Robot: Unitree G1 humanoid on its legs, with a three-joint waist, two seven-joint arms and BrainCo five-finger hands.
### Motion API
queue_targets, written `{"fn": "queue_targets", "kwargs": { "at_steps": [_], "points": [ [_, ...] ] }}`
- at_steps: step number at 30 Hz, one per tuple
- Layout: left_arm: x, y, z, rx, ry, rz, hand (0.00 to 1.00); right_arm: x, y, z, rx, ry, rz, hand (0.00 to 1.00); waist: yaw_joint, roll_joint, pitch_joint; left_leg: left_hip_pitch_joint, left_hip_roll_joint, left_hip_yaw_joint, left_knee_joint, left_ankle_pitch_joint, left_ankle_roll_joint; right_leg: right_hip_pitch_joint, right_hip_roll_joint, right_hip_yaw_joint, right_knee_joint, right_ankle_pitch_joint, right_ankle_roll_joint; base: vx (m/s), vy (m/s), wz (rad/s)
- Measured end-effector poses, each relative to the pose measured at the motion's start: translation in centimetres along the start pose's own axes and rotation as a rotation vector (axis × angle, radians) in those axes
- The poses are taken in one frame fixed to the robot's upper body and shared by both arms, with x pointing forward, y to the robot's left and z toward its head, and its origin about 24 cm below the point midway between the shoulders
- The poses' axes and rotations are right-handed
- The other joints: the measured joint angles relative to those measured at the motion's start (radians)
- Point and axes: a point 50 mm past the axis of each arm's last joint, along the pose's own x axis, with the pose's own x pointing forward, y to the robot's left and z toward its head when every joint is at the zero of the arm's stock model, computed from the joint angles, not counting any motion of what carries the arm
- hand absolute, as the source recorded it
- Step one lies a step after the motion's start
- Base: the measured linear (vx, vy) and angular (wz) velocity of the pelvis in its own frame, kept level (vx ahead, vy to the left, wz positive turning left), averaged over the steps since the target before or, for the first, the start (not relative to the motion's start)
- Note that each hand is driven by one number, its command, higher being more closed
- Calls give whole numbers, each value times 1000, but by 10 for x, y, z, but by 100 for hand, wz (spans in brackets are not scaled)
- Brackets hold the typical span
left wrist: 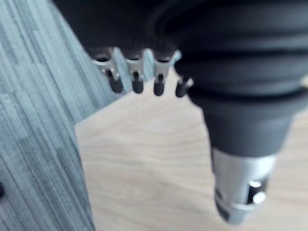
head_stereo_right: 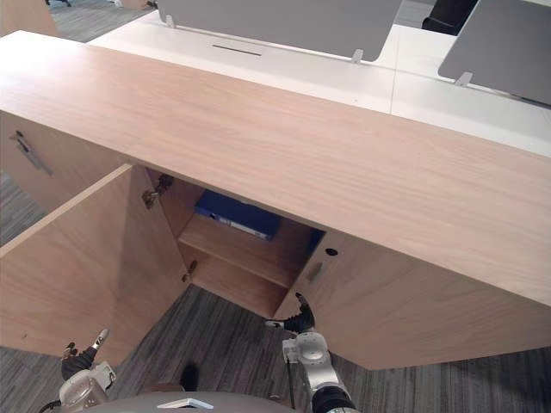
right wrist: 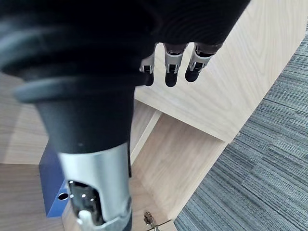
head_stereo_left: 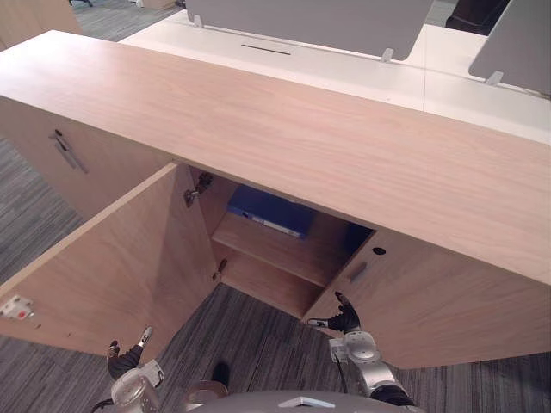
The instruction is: Walk over to the cabinet, pick up the folder, carry it to the office cabinet, place the folder inside the office cabinet, then close the office cabinet door
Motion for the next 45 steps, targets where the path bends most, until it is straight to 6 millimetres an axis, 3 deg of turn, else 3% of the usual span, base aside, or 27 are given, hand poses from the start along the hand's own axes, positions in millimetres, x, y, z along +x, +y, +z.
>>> {"fn": "queue_targets", "kwargs": {
  "at_steps": [6,13,17,19,31,36,45],
  "points": [
    [-6,14,19,-135,-111,92,0,-2,5,-2,-15,3,16,0,3,19,15,-11,-6,-42,-7,19,9,2,3,-7,14,-21,5,-182,4,25],
    [-14,62,29,-249,-182,339,0,-4,4,-8,-19,32,-3,0,22,21,11,-34,-17,-47,-7,19,9,9,3,-1,4,-22,6,-59,0,26],
    [-15,101,58,-290,-306,467,0,-4,13,-10,-44,39,33,0,38,24,-10,-32,-23,-43,-7,25,13,18,4,2,-6,-21,4,36,-21,5],
    [-13,106,69,-282,-350,467,0,-4,14,-14,-47,60,37,0,49,32,-21,-33,-27,-47,-7,37,7,25,4,-4,-12,-18,-1,71,-49,9],
    [-10,48,104,-149,-488,213,0,2,16,-4,-72,37,53,0,47,37,-19,-12,-14,-44,-8,39,3,54,17,-4,-30,-12,2,11,-59,1],
    [-12,17,107,-68,-514,73,0,1,16,-11,-78,67,57,0,25,34,-18,-9,-3,-32,-8,36,-1,49,25,11,-36,-14,-5,-61,-28,-9],
    [-16,14,107,-38,-523,54,0,-3,16,-19,-77,91,56,0,19,29,-11,-5,4,-9,-8,19,-12,47,28,34,-48,-13,-10,-11,-12,-7]
  ]
}}
